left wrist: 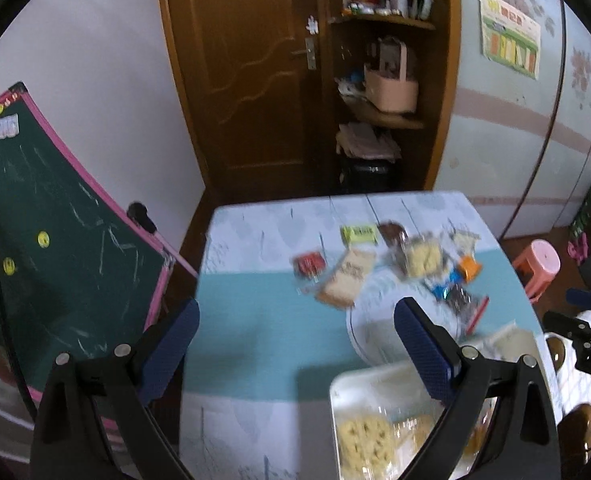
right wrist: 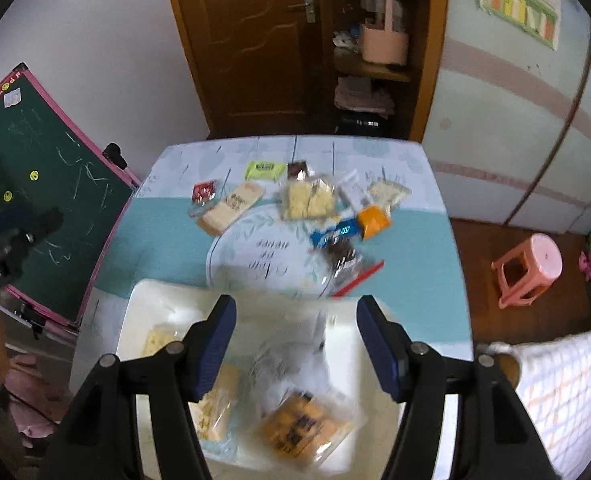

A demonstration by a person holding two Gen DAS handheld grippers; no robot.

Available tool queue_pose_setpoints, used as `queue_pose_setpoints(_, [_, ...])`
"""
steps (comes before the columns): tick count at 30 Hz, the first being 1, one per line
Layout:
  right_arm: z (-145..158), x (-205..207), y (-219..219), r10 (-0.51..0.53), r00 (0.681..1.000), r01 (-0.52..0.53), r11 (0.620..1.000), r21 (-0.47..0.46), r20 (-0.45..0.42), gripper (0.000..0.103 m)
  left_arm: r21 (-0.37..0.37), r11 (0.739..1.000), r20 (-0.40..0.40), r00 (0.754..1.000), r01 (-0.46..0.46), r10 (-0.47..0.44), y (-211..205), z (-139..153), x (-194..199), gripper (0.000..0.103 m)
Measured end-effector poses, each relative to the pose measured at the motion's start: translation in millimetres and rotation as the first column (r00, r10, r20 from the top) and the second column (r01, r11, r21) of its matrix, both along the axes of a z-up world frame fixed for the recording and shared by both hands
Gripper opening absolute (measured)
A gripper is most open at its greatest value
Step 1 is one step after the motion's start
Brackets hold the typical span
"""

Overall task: Organize snacks
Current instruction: 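Move both tools back over the snacks on the table, then grasp the red-wrapped pastry with the left tool while the right tool grasps the dark jerky packet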

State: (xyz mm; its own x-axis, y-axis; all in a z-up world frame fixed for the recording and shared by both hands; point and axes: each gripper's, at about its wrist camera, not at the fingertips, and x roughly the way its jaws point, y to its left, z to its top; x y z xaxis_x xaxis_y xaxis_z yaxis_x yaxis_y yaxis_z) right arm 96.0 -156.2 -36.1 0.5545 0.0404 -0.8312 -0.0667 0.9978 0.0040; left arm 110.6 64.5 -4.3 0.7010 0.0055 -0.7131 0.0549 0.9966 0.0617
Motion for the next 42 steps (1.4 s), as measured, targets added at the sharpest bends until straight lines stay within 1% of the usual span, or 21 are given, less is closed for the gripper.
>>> queue_pose_setpoints(1, [8,7,-2,0.002,1.000,-0.002,1.000,-0.025,0.015,0.063,-0.001,1.000,0.010,1.000,-0.009,0.009,3,8,9,0.098])
queue_pose_setpoints(4, [26,22,-9,0.011,0.999,-0.010,1.000,-0.027,0.033,0.063,-0.004,1.000,0.035,0.999,-0.025,0.025,7,24,23,0.098])
queue_pose_setpoints(7, [45,40,-17,0.006,0.998,-0.002,0.998,-0.064,0.062,0.063,0.002,1.000,0.047,0.999,-0.019,0.019,6,38,41,0.098])
queue_pose_setpoints(9, [54,51,-19,0.006,0.997,0.001,0.995,-0.097,0.072,0.063,0.026,1.000,0.053,0.999,-0.013,0.011,4,44,53,0.098])
queue_pose_setpoints(13, [66,75,-24,0.015,0.996,-0.001,0.988,-0.156,0.086,0.063,0.107,0.994,0.068,0.998,-0.016,0.009,-4,52,82,0.098])
queue_pose_setpoints(16, [72,98,-30,0.023,0.996,-0.006,0.983,-0.183,0.091,0.063,0.146,0.989,0.049,0.999,-0.019,0.012,-9,52,111,0.098])
queue_pose_setpoints(18, [67,114,-36,0.011,0.997,0.003,0.984,-0.176,0.077,0.063,0.152,0.988,0.002,1.000,-0.013,0.013,-11,42,135,0.098])
queue_pose_setpoints(21, [43,139,-42,0.011,1.000,-0.010,0.988,-0.155,0.009,0.063,0.179,0.984,-0.059,0.998,-0.014,0.025,-14,14,162,0.098])
queue_pose_setpoints(24, [3,156,-42,0.024,0.997,-0.036,0.987,-0.155,-0.078,0.063,0.228,0.974,-0.137,0.990,0.005,0.027,-19,-28,186,0.098])
queue_pose_setpoints(25, [-12,161,-42,0.028,0.994,-0.045,0.986,-0.158,-0.109,0.063,0.231,0.973,-0.184,0.983,0.018,0.025,-19,-47,195,0.098])
queue_pose_setpoints(28, [-58,171,-44,0.038,0.978,-0.071,0.986,-0.153,-0.207,0.063,0.206,0.978,-0.282,0.959,0.043,0.017,-18,-88,211,0.098])
queue_pose_setpoints(29, [-75,174,-46,0.044,0.968,-0.080,0.987,-0.140,-0.248,0.063,0.206,0.978,-0.321,0.947,0.044,0.025,-17,-107,217,0.098])
queue_pose_setpoints(31, [-102,176,-48,0.037,0.952,-0.080,0.988,-0.129,-0.304,0.063,0.196,0.980,-0.368,0.929,0.045,0.031,-15,-129,224,0.098])
queue_pose_setpoints(32, [-117,177,-49,0.034,0.940,-0.080,0.989,-0.123,-0.340,0.063,0.181,0.982,-0.403,0.915,0.048,0.030,-13,-144,229,0.098])
queue_pose_setpoints(34, [-147,178,-50,0.041,0.910,-0.088,0.991,-0.096,-0.412,0.063,0.156,0.987,-0.439,0.898,0.047,0.026,-10,-162,233,0.098])
queue_pose_setpoints(36, [-163,177,-49,0.052,0.890,-0.097,0.992,-0.078,-0.453,0.063,0.140,0.989,-0.459,0.888,0.049,0.021,-9,-175,236,0.098])
queue_pose_setpoints(38, [-175,177,-46,0.070,0.874,-0.111,0.992,-0.056,-0.481,0.063,0.122,0.991,-0.481,0.877,0.047,0.017,-7,-185,240,0.098])
queue_pose_setpoints(42, [-190,179,-41,0.097,0.854,-0.123,0.992,-0.017,-0.510,0.063,0.074,0.997,-0.517,0.856,0.033,0.010,-4,-200,251,0.098])
